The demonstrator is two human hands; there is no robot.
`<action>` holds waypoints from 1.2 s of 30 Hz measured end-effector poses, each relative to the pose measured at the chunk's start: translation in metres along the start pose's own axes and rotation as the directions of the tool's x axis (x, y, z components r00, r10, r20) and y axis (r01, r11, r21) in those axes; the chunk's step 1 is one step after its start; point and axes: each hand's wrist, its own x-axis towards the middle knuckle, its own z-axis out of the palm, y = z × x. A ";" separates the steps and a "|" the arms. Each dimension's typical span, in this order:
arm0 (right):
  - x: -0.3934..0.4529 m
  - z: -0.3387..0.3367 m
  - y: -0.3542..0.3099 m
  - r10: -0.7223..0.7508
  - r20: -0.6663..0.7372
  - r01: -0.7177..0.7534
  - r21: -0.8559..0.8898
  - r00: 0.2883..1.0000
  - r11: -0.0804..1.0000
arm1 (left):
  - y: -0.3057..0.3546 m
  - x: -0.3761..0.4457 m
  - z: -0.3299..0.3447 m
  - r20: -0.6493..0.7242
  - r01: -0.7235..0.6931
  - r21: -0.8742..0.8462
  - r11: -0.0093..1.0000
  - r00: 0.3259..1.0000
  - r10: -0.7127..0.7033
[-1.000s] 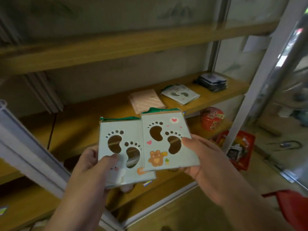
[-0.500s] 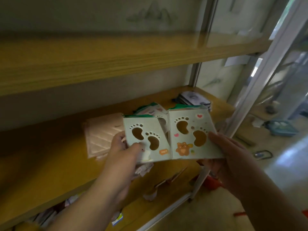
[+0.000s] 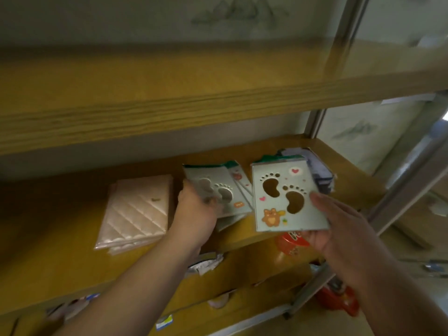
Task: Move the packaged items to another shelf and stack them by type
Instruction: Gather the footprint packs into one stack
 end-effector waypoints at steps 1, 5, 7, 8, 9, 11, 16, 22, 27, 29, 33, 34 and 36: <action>0.009 -0.005 -0.002 0.049 -0.034 -0.049 0.000 0.998 0.999 | 0.000 0.002 0.005 -0.033 -0.011 0.114 0.993 0.999 0.015; 0.041 -0.016 -0.006 0.146 0.049 -0.147 0.002 0.988 0.989 | 0.003 0.000 0.018 -0.146 0.128 0.453 0.882 0.987 -0.068; 0.053 -0.019 -0.005 0.155 0.114 -0.155 -0.008 0.981 0.988 | 0.002 -0.001 0.025 -0.157 0.188 0.504 0.843 0.980 -0.125; 0.058 -0.020 -0.004 0.154 0.141 -0.151 -0.036 0.978 0.988 | 0.001 -0.001 0.027 -0.164 0.201 0.505 0.840 0.977 -0.135; 0.064 -0.021 -0.002 0.153 0.161 -0.143 -0.069 0.975 0.987 | 0.000 -0.002 0.030 -0.177 0.212 0.501 0.839 0.974 -0.141; 0.071 -0.022 0.001 0.150 0.184 -0.128 -0.124 0.971 0.984 | -0.002 -0.005 0.033 -0.216 0.229 0.478 0.848 0.966 -0.140; 0.086 -0.020 0.007 0.146 0.296 -0.067 -0.263 0.944 0.962 | -0.006 -0.014 0.031 -0.269 0.190 0.371 0.909 0.959 -0.091; 0.110 0.008 0.008 0.138 0.332 -0.041 -0.284 0.933 0.958 | -0.007 -0.027 0.031 -0.354 0.161 0.284 0.945 0.934 -0.053; 0.125 0.036 0.015 0.122 0.396 0.042 -0.380 0.910 0.924 | -0.008 -0.031 0.029 -0.360 0.111 0.218 0.970 0.933 -0.025; 0.126 0.043 0.020 0.101 0.400 0.083 -0.417 0.911 0.905 | -0.009 -0.032 0.029 -0.357 0.101 0.208 0.973 0.934 -0.021; 0.127 0.050 0.024 0.055 0.414 0.219 -0.583 0.908 0.782 | -0.009 -0.034 0.029 -0.359 0.153 0.218 0.964 0.931 -0.067; 0.127 0.050 0.024 0.045 0.422 0.252 -0.619 0.906 0.744 | -0.009 -0.034 0.029 -0.361 0.171 0.222 0.960 0.929 -0.082; 0.126 0.049 0.022 0.016 0.446 0.330 -0.687 0.895 0.648 | -0.009 -0.034 0.030 -0.362 0.181 0.242 0.953 0.928 -0.084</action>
